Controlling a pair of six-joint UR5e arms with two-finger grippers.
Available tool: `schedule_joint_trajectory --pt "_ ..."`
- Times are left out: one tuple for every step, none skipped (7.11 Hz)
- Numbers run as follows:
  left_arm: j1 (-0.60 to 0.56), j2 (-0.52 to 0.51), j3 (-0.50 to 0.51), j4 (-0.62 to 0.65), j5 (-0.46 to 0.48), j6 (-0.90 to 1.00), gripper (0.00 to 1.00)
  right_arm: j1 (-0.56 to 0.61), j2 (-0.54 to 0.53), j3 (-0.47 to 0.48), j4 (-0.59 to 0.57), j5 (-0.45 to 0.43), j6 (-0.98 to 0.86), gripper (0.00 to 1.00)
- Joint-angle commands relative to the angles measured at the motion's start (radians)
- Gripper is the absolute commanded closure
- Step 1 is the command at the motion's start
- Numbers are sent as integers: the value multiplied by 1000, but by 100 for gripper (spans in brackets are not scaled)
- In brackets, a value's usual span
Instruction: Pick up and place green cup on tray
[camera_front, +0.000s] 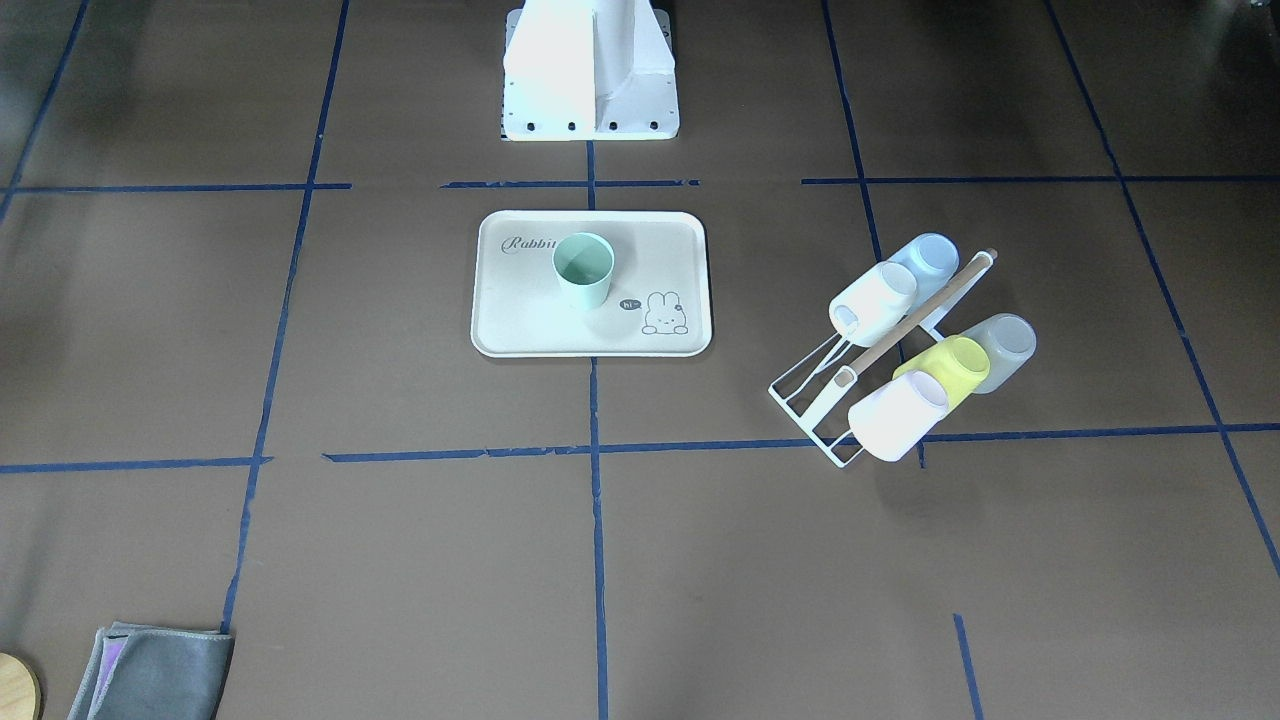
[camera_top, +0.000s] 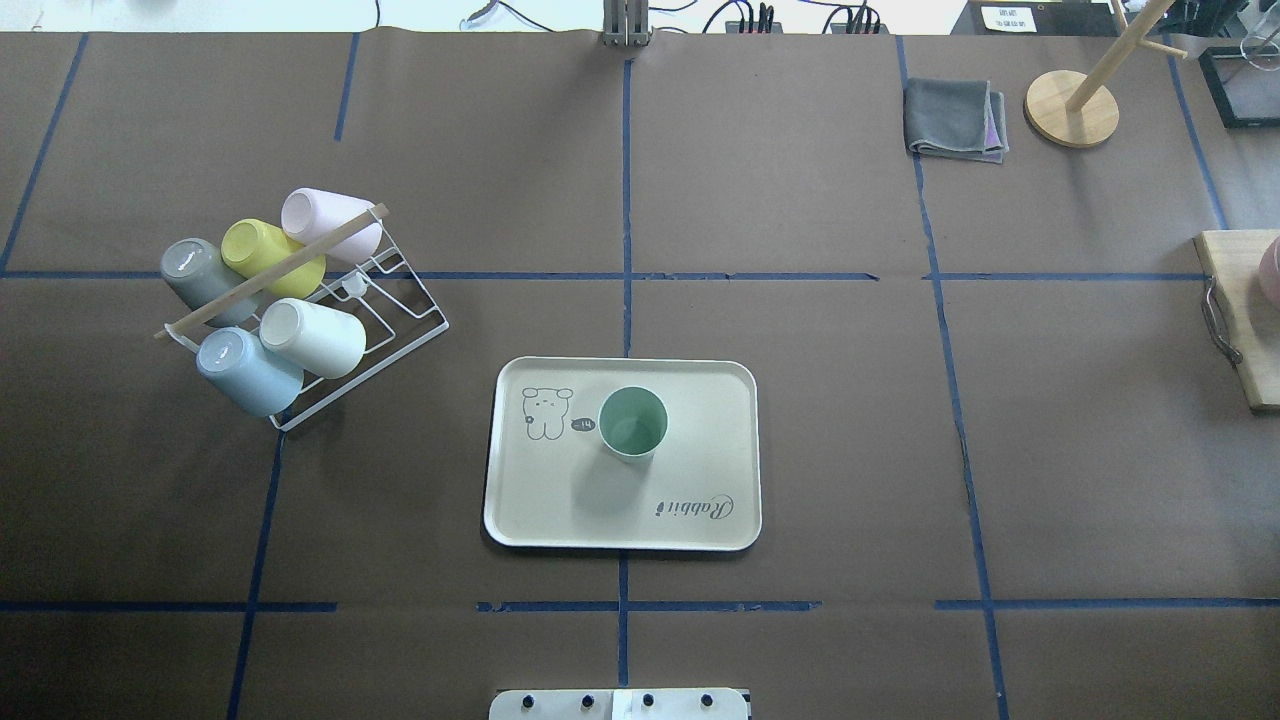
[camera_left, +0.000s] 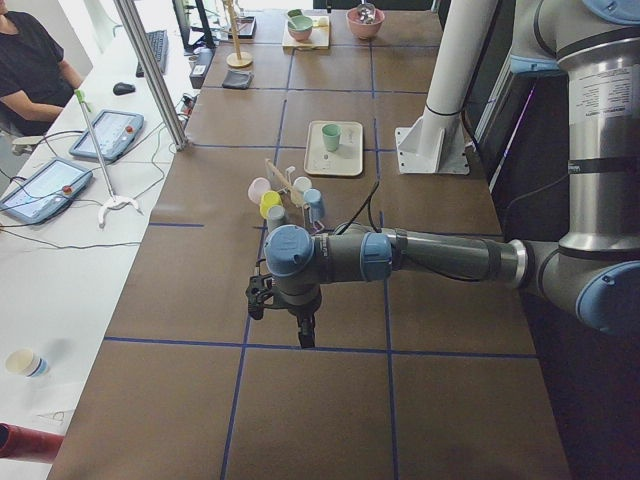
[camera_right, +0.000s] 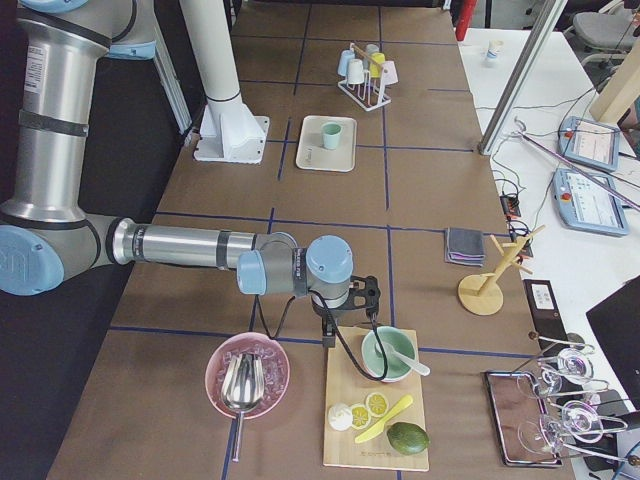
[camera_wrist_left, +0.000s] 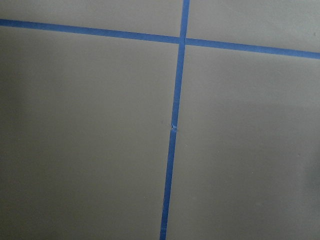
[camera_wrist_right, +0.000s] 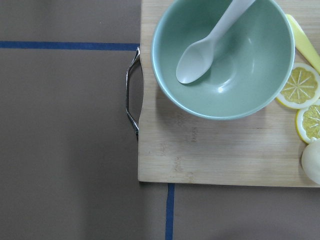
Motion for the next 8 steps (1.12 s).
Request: schedule_joint_trajectory --pt "1 0 -17 -5 -1 0 0 -6 -1 3 -1 14 -3 0" --pt "2 0 -18 -5 -1 0 0 -13 -2 0 -21 12 -63 0" --pt "4 -1 -18 -8 -3 0 0 3 -2 6 -82 3 -164 0" --pt "4 -1 -16 -34 -1 0 0 17 4 15 -123 2 -218 0" --pt "4 0 -8 -60 -3 0 0 32 39 27 -180 0 -224 0" --pt "5 5 -11 -56 -3 -1 0 64 53 29 -202 -3 -230 0" --pt "19 13 -7 -53 2 -1 0 72 67 27 -202 -18 -230 0" --pt "54 13 -16 -51 61 0 0 79 80 29 -202 -20 -222 0"
